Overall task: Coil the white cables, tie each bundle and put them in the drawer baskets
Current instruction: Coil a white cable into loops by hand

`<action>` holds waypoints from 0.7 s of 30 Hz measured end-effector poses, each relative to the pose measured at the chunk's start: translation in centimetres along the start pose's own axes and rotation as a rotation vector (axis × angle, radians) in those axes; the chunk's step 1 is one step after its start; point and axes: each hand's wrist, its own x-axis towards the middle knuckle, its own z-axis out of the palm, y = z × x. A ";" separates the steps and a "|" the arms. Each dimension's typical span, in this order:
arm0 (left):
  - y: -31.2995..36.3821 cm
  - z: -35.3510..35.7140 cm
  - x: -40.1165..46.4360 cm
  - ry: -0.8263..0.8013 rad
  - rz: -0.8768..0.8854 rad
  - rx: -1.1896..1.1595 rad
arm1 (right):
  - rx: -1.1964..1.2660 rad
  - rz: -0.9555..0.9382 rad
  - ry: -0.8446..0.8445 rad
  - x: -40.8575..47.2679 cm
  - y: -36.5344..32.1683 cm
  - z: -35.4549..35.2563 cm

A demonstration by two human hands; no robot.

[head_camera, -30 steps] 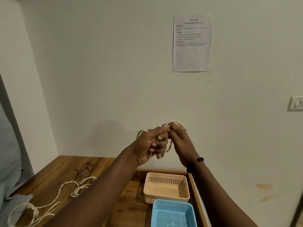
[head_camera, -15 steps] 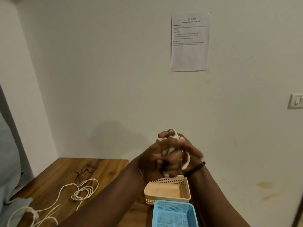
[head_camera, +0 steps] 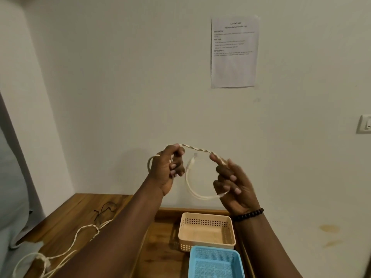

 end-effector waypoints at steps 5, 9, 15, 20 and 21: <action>1.3 3.3 -2.7 -0.305 -0.113 -0.398 | -1.219 -0.094 0.453 1.6 2.4 -1.0; 0.2 6.4 -4.1 -0.538 -0.040 -0.364 | -1.533 0.119 0.392 1.7 5.4 0.9; 0.0 1.2 -0.9 -0.076 0.263 0.617 | -1.192 0.569 -0.167 0.3 5.6 1.9; -1.7 -1.0 -1.2 0.019 0.069 0.784 | -0.397 0.536 -0.020 0.4 3.5 1.1; -1.8 -0.9 -1.1 0.022 0.060 0.858 | -0.265 0.539 0.023 0.4 3.5 0.7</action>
